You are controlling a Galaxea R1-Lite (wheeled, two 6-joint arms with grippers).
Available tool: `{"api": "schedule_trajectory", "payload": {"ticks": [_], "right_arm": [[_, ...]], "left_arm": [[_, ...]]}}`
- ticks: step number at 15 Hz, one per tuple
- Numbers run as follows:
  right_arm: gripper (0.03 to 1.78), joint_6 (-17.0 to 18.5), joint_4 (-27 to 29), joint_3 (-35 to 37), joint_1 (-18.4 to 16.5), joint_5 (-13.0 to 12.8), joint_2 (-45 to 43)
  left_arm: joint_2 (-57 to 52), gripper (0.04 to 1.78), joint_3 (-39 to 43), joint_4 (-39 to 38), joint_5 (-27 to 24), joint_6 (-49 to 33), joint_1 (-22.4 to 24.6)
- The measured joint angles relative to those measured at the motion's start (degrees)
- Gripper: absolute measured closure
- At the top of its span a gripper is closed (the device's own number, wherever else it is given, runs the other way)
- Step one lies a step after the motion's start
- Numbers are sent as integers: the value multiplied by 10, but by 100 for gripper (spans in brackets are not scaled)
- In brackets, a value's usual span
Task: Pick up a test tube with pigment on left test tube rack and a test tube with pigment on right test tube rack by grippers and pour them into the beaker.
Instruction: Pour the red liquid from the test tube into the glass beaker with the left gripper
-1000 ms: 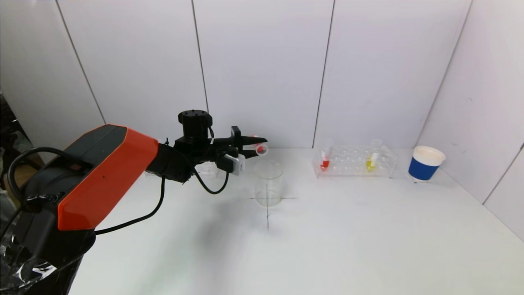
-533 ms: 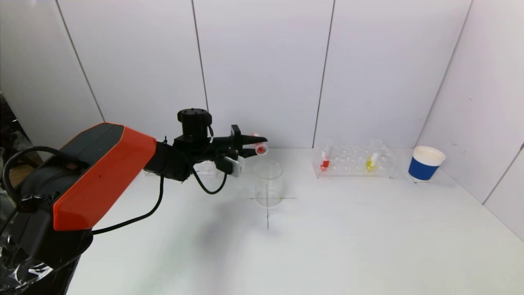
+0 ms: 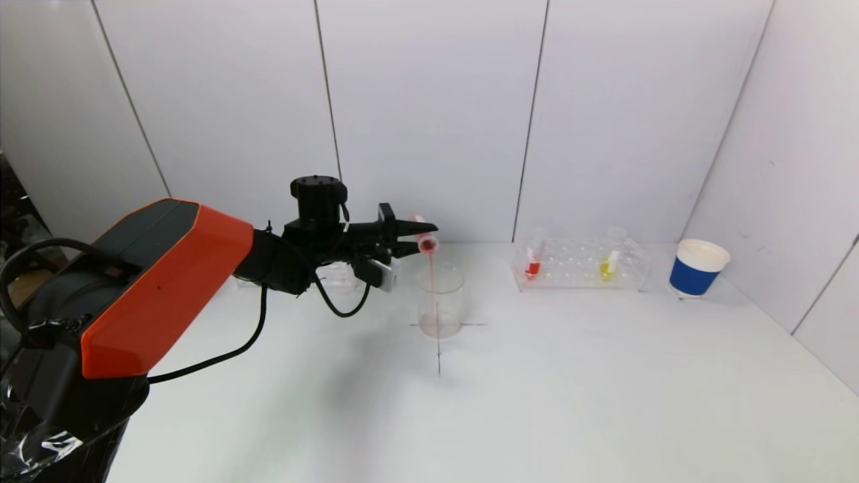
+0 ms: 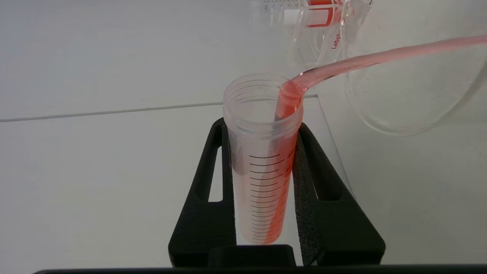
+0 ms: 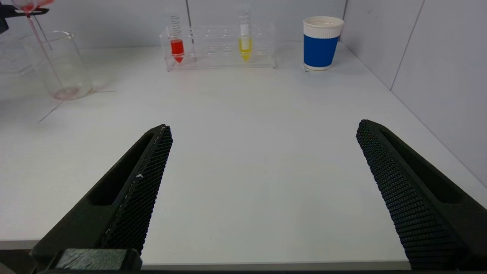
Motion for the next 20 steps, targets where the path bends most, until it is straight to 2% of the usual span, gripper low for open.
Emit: {"api": "schedule_trajectory", "payload": {"ticks": [7, 12, 20], "right_arm": [[5, 0, 0, 0, 0, 0, 0], [5, 0, 0, 0, 0, 0, 0], [5, 0, 0, 0, 0, 0, 0]], "left_arm": [[-4, 137, -9, 65, 23, 67, -1], [-10, 137, -45, 133, 41, 123, -1], [-27, 137, -50, 180, 73, 166, -14]]}}
